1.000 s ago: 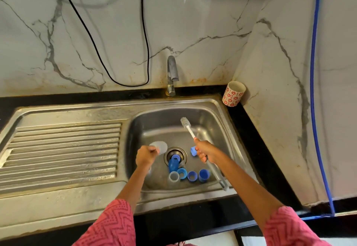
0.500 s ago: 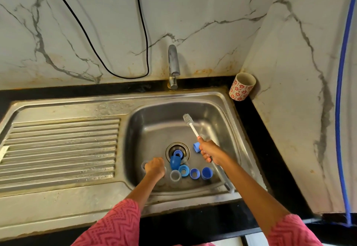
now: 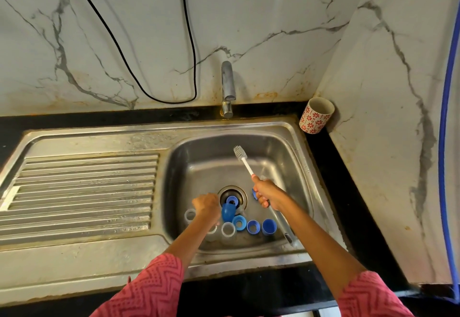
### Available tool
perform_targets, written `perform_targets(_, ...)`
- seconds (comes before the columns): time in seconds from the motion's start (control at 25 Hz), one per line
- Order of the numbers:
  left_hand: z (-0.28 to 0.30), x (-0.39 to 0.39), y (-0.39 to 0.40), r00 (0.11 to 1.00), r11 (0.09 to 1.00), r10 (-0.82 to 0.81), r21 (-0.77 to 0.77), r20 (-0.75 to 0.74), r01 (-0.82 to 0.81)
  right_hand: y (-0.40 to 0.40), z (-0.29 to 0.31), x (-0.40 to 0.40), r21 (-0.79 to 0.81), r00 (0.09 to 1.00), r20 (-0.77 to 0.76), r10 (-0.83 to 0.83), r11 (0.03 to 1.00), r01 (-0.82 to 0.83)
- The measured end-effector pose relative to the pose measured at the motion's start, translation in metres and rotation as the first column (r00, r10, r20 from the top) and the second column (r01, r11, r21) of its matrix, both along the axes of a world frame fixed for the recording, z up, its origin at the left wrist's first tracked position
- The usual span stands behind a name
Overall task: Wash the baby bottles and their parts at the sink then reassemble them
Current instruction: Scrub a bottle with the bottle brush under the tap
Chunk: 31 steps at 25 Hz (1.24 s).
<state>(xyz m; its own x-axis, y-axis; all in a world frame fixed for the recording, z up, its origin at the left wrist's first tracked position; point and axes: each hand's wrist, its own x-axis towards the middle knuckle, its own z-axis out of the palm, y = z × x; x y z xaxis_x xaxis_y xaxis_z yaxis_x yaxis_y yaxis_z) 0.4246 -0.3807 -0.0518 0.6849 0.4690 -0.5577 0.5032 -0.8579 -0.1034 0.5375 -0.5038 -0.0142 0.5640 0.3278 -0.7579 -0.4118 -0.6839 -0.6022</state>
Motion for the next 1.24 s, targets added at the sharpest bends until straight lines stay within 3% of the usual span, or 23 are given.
perform_targets(0.16,-0.02,-0.003,-0.019,0.977,0.918,-0.214,-0.339,0.01,0.204,-0.002,0.002,-0.004,-0.003,1.0,-0.005,-0.02,1.0,0.02)
perform_targets(0.28,-0.039,-0.008,-0.03,0.945,0.902,-0.318,-0.282,0.08,0.327,-0.011,0.009,-0.002,0.003,0.999,0.024,-0.049,0.999,0.049)
perform_targets(0.4,-0.043,-0.008,-0.031,0.937,0.902,-0.336,-0.252,0.096,0.35,-0.018,0.014,-0.001,0.013,0.997,0.047,-0.068,0.998,0.067)
perform_targets(0.6,-0.035,0.001,-0.019,0.973,0.882,-0.063,-0.443,0.223,0.158,-0.019,0.017,-0.005,0.02,0.996,0.063,-0.065,0.998,0.064)
perform_targets(0.76,-0.006,0.011,0.012,0.894,0.792,0.212,-0.606,0.395,0.08,-0.016,0.018,-0.005,0.016,0.995,0.076,-0.058,0.998,0.057)
perform_targets(0.84,0.007,0.012,0.031,0.789,0.675,0.45,-0.738,0.419,0.007,-0.012,0.022,-0.004,0.036,0.995,0.085,-0.061,0.998,0.058)
perform_targets(0.92,0.019,0.011,0.045,0.601,0.416,0.736,-0.908,0.312,-0.039,-0.007,0.026,-0.003,0.058,0.993,0.097,-0.061,0.997,0.055)
perform_targets(1.0,0.027,0.008,0.056,0.395,0.146,0.909,-0.989,0.133,-0.002,-0.003,0.027,-0.004,0.069,0.992,0.109,-0.06,0.996,0.053)
perform_targets(1.12,0.041,0.01,0.068,0.215,-0.124,0.972,-0.987,-0.099,0.105,0.006,0.024,-0.002,0.052,0.987,0.149,-0.057,0.997,0.049)
perform_targets(1.24,0.05,0.028,0.078,0.142,-0.259,0.961,-0.95,-0.236,0.173,0.016,0.023,0.005,0.015,0.972,0.234,-0.038,0.999,0.035)
